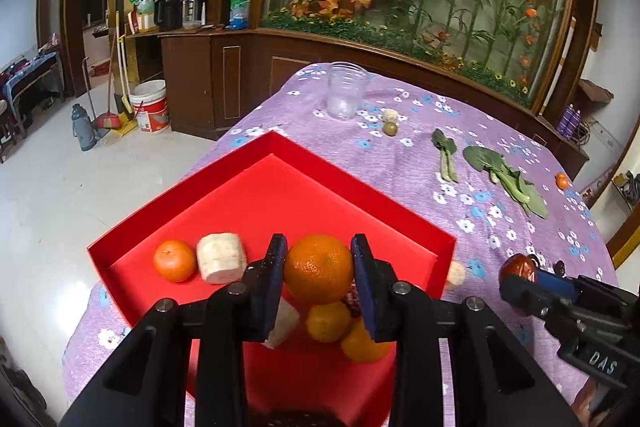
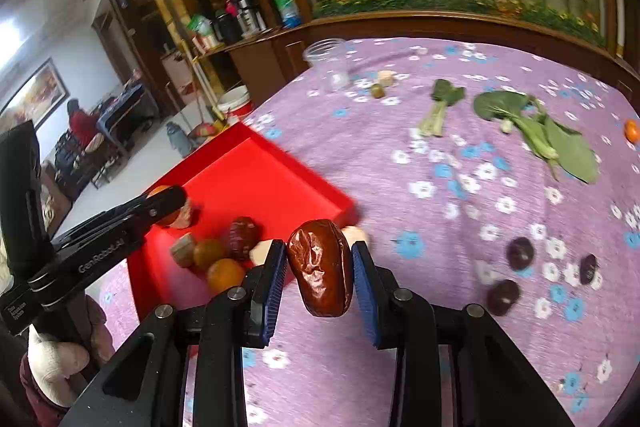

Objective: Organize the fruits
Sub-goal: 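Carry the orange and date over the red tray and open both grippers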

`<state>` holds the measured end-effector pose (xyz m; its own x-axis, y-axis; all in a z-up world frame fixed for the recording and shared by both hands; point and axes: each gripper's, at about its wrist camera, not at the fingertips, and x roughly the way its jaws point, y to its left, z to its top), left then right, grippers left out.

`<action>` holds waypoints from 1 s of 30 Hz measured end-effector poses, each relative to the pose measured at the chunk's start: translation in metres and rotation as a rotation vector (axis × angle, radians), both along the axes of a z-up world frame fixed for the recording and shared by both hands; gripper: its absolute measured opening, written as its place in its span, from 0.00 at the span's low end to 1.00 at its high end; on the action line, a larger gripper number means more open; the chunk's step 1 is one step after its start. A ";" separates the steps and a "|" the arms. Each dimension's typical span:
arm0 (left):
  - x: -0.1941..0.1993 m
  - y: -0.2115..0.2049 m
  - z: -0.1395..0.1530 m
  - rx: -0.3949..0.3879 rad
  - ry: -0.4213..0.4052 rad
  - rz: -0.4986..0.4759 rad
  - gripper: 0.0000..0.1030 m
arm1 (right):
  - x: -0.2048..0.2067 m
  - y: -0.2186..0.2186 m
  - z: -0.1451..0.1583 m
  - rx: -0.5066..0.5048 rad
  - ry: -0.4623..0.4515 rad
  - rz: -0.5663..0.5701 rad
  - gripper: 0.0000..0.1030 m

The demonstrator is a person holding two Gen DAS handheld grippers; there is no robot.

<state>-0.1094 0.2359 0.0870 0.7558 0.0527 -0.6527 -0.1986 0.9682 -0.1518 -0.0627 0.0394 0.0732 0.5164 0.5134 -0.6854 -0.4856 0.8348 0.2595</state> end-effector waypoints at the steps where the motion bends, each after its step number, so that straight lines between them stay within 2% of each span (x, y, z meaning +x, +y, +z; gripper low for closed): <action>1: 0.000 0.002 0.000 -0.003 0.001 0.003 0.31 | 0.000 0.006 0.000 -0.004 0.001 0.011 0.36; 11: -0.002 0.028 -0.012 -0.006 0.028 0.058 0.31 | 0.003 0.064 -0.009 -0.030 0.020 0.100 0.36; 24: -0.004 0.070 -0.027 -0.083 0.047 0.138 0.32 | 0.028 0.100 -0.029 -0.034 0.068 0.095 0.36; 28: -0.009 0.078 -0.025 -0.098 0.030 0.148 0.49 | 0.034 0.110 -0.029 -0.030 0.063 0.101 0.36; 30: -0.011 0.080 -0.023 -0.106 0.020 0.151 0.51 | 0.036 0.114 -0.027 -0.024 0.057 0.102 0.38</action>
